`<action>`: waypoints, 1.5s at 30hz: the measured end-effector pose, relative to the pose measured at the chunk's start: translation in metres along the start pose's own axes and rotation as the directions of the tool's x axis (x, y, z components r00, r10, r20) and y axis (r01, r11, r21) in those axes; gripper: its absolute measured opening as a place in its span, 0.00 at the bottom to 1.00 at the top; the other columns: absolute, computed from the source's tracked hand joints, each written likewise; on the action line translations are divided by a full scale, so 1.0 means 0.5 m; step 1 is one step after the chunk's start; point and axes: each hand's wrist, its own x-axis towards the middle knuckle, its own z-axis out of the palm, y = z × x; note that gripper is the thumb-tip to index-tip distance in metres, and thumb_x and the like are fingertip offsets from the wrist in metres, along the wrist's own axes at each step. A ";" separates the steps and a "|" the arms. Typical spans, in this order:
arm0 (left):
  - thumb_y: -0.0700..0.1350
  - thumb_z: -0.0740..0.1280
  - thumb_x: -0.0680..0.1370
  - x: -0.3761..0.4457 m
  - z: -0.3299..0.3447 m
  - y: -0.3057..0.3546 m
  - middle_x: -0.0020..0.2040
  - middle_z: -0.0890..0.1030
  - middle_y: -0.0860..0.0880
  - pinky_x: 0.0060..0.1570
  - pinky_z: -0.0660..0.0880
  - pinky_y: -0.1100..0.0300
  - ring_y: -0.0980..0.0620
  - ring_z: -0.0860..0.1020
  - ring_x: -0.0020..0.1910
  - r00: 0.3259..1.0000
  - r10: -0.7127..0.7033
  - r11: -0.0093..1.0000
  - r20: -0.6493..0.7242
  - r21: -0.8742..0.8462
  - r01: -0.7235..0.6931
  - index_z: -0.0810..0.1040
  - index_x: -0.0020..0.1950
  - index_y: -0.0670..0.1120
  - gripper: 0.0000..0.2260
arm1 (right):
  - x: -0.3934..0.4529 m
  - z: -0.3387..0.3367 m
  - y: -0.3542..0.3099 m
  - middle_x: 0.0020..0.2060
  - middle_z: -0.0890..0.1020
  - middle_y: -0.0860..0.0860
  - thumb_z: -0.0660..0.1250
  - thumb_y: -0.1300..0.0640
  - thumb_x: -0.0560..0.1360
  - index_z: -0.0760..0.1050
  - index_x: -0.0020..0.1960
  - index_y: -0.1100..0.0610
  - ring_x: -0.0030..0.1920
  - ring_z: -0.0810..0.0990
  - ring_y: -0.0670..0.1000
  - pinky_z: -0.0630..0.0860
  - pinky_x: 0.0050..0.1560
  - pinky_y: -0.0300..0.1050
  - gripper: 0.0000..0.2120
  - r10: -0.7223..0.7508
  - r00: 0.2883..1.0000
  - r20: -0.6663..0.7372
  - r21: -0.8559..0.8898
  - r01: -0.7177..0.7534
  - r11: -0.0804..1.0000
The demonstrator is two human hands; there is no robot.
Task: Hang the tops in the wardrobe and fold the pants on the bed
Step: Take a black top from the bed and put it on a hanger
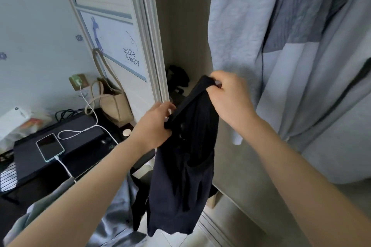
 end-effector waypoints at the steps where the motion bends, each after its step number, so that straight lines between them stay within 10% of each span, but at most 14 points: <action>1: 0.38 0.69 0.71 -0.002 0.012 -0.030 0.54 0.74 0.50 0.49 0.71 0.62 0.50 0.76 0.50 0.995 -0.065 0.995 0.071 0.086 0.059 0.71 0.64 0.49 0.22 | 0.013 -0.003 -0.004 0.29 0.73 0.48 0.61 0.62 0.73 0.75 0.40 0.56 0.30 0.68 0.47 0.64 0.28 0.34 0.06 0.029 0.999 -0.031 0.053 -0.027 0.998; 5: 0.44 0.66 0.74 -0.008 0.010 -0.132 0.60 0.79 0.45 0.56 0.74 0.52 0.44 0.78 0.59 0.856 -0.435 0.879 0.280 0.340 0.335 0.69 0.68 0.45 0.22 | 0.054 -0.028 -0.008 0.35 0.78 0.47 0.56 0.69 0.70 0.80 0.49 0.51 0.32 0.76 0.41 0.70 0.29 0.27 0.20 0.127 0.988 -0.093 0.346 -0.087 0.934; 9: 0.47 0.63 0.80 0.008 -0.079 -0.170 0.38 0.86 0.42 0.20 0.68 0.66 0.46 0.85 0.35 0.573 -0.624 0.695 0.531 0.040 0.718 0.79 0.48 0.38 0.13 | 0.072 -0.008 0.000 0.38 0.81 0.55 0.58 0.69 0.69 0.81 0.39 0.51 0.37 0.82 0.50 0.79 0.30 0.41 0.18 0.221 0.975 -0.002 0.401 -0.202 0.893; 14: 0.37 0.66 0.78 0.044 -0.167 -0.200 0.49 0.83 0.36 0.35 0.82 0.57 0.44 0.85 0.39 0.727 -0.490 0.066 0.481 -0.811 0.581 0.78 0.54 0.37 0.07 | 0.090 0.017 0.005 0.33 0.80 0.51 0.66 0.68 0.71 0.78 0.36 0.52 0.31 0.83 0.49 0.80 0.30 0.43 0.13 0.263 0.964 0.033 0.392 -0.255 0.884; 18: 0.37 0.70 0.72 0.072 -0.206 -0.193 0.51 0.84 0.38 0.43 0.83 0.48 0.43 0.84 0.50 0.767 -0.359 -0.200 0.532 -0.846 0.493 0.80 0.51 0.35 0.10 | 0.096 0.028 0.005 0.32 0.75 0.51 0.72 0.61 0.73 0.77 0.36 0.55 0.32 0.81 0.44 0.82 0.33 0.47 0.08 0.324 0.944 0.063 0.488 -0.312 0.815; 23: 0.34 0.73 0.65 0.100 -0.241 -0.191 0.40 0.84 0.42 0.35 0.81 0.55 0.47 0.85 0.39 0.796 -0.241 -0.324 0.555 -0.819 0.473 0.84 0.36 0.34 0.03 | 0.082 0.022 0.020 0.39 0.85 0.56 0.69 0.60 0.75 0.79 0.45 0.63 0.42 0.86 0.53 0.82 0.38 0.49 0.05 0.497 0.823 0.275 0.773 -0.497 0.395; 27: 0.29 0.77 0.58 0.157 -0.290 -0.191 0.35 0.80 0.50 0.32 0.79 0.62 0.55 0.81 0.32 0.841 -0.109 -0.462 0.530 -0.776 0.429 0.82 0.34 0.37 0.09 | 0.084 0.041 0.016 0.41 0.83 0.58 0.68 0.60 0.76 0.79 0.42 0.61 0.41 0.84 0.53 0.81 0.35 0.49 0.06 0.584 0.802 0.129 0.771 -0.452 0.449; 30: 0.38 0.71 0.70 0.208 -0.335 -0.177 0.35 0.79 0.52 0.34 0.79 0.63 0.56 0.80 0.33 0.883 -0.084 -0.362 0.461 -0.840 0.404 0.81 0.36 0.41 0.03 | 0.095 0.034 -0.004 0.40 0.79 0.58 0.67 0.60 0.77 0.77 0.43 0.61 0.40 0.82 0.53 0.80 0.30 0.47 0.06 0.623 0.779 0.064 0.734 -0.460 0.500; 38: 0.53 0.61 0.82 0.344 -0.442 -0.043 0.41 0.84 0.52 0.38 0.79 0.57 0.53 0.84 0.38 0.997 -0.051 0.447 0.061 -0.891 0.077 0.81 0.51 0.51 0.11 | 0.160 -0.013 -0.123 0.28 0.81 0.50 0.69 0.53 0.74 0.78 0.36 0.51 0.28 0.81 0.47 0.72 0.23 0.38 0.08 0.301 0.949 -0.091 0.168 -0.283 0.944; 42: 0.54 0.60 0.83 0.398 -0.492 0.044 0.43 0.84 0.50 0.32 0.78 0.61 0.54 0.83 0.39 0.998 0.049 0.547 -0.031 -0.835 -0.052 0.81 0.51 0.50 0.13 | 0.232 -0.050 -0.201 0.27 0.83 0.48 0.68 0.52 0.75 0.77 0.43 0.50 0.28 0.82 0.46 0.72 0.24 0.35 0.03 0.145 0.989 0.016 -0.107 -0.142 0.984; 45: 0.53 0.62 0.81 0.442 -0.523 0.095 0.44 0.80 0.45 0.48 0.79 0.54 0.49 0.80 0.42 0.986 0.058 0.594 -0.154 -0.789 -0.158 0.79 0.53 0.39 0.17 | 0.303 -0.102 -0.275 0.28 0.83 0.46 0.66 0.49 0.75 0.77 0.44 0.48 0.29 0.82 0.44 0.74 0.27 0.36 0.04 0.035 0.999 0.003 -0.209 -0.033 0.977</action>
